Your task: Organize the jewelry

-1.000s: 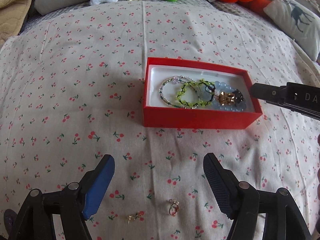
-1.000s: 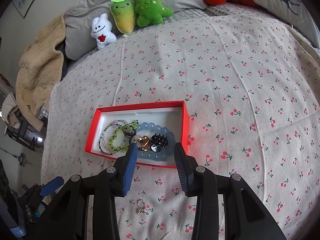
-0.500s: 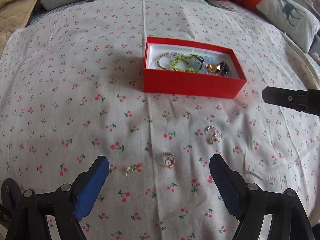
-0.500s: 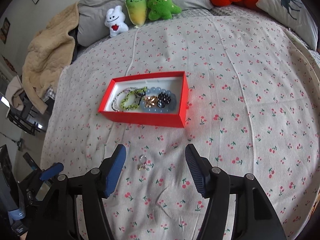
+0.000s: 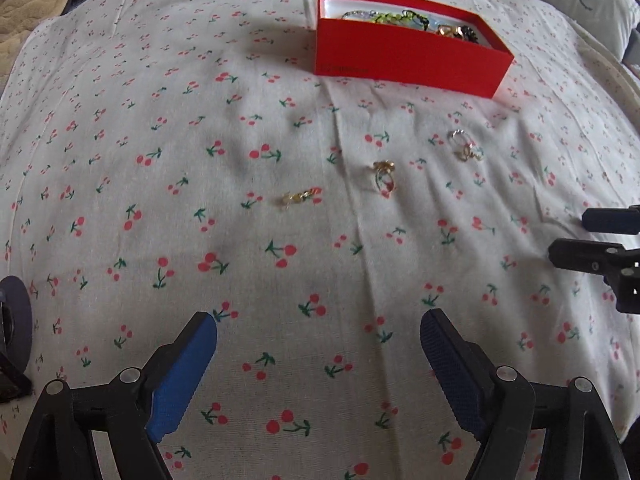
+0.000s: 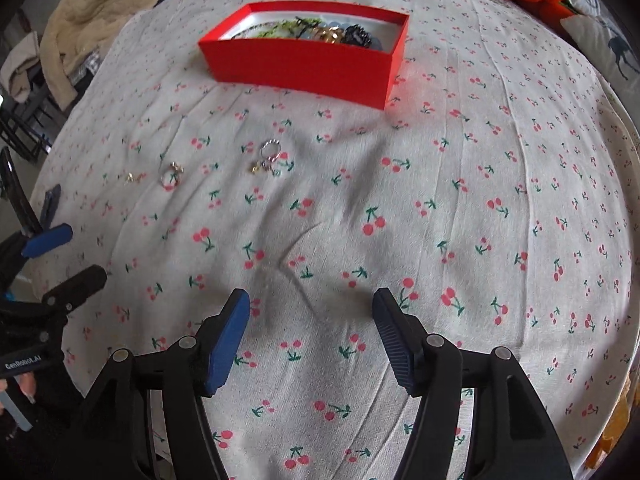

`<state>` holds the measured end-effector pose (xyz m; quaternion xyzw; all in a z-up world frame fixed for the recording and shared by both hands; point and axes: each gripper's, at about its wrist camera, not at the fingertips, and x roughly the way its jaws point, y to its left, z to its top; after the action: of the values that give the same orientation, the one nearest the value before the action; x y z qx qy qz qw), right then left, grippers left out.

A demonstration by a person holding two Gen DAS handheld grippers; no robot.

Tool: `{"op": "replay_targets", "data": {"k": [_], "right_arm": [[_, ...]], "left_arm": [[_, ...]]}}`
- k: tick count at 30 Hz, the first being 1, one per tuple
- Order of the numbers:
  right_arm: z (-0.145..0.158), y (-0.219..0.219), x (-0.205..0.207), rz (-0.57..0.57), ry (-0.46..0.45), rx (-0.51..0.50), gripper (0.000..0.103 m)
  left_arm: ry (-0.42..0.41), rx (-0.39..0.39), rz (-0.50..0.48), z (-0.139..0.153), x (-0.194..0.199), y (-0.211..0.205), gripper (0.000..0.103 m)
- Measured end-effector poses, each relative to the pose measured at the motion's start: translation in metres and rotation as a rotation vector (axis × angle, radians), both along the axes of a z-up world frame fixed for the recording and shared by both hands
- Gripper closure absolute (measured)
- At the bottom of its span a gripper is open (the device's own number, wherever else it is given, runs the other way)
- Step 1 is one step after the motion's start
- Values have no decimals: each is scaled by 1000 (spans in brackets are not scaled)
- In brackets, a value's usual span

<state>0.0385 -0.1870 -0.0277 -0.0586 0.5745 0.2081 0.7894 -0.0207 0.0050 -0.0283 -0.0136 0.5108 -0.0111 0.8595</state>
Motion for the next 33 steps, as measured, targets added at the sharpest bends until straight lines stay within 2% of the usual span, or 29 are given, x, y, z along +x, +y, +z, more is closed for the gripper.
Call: {"op": "replay_targets", "data": {"k": [2,3,7,10,14,21,23,25,26,28,30,33], "right_arm": [[-3,6,-7,34,-39,-30,31],[-3,8,-10,51,-50,-35,26],[-10,13,-13,90,-68,-32,9],[-15,17,-13,106,-95,-46,0],[-17,18,-14,100,-122,-47,0],[-18,13,-15,36,-143,-31,0],[-18,19,-11,32,-133,-41,0],[-18,22,-7,32,-112,-49,0],[-18,23,-5,34,-103,-51,0],[-18,23,-3,50,-92,-51,0],[-18,24,-1,71,-87,-53,0],[-16,24,4,91,-86,-45,0]], "left_arm": [[2,5,2,-9,-2,4,16],[-3,8,8,-13,-3,7,16],[-57,29,27,-21,-5,16,2],[-94,26,24,-25,-3,24,0],[-131,12,23,-26,3,34,0],[-124,-34,18,-22,15,36,2],[-130,-51,21,-19,18,34,9],[-135,-75,17,-15,20,31,25],[-136,-100,8,-13,22,29,30],[-127,-162,-22,-10,25,23,49],[-115,-205,-47,-10,30,16,54],[-110,-211,-67,-11,37,2,54]]}}
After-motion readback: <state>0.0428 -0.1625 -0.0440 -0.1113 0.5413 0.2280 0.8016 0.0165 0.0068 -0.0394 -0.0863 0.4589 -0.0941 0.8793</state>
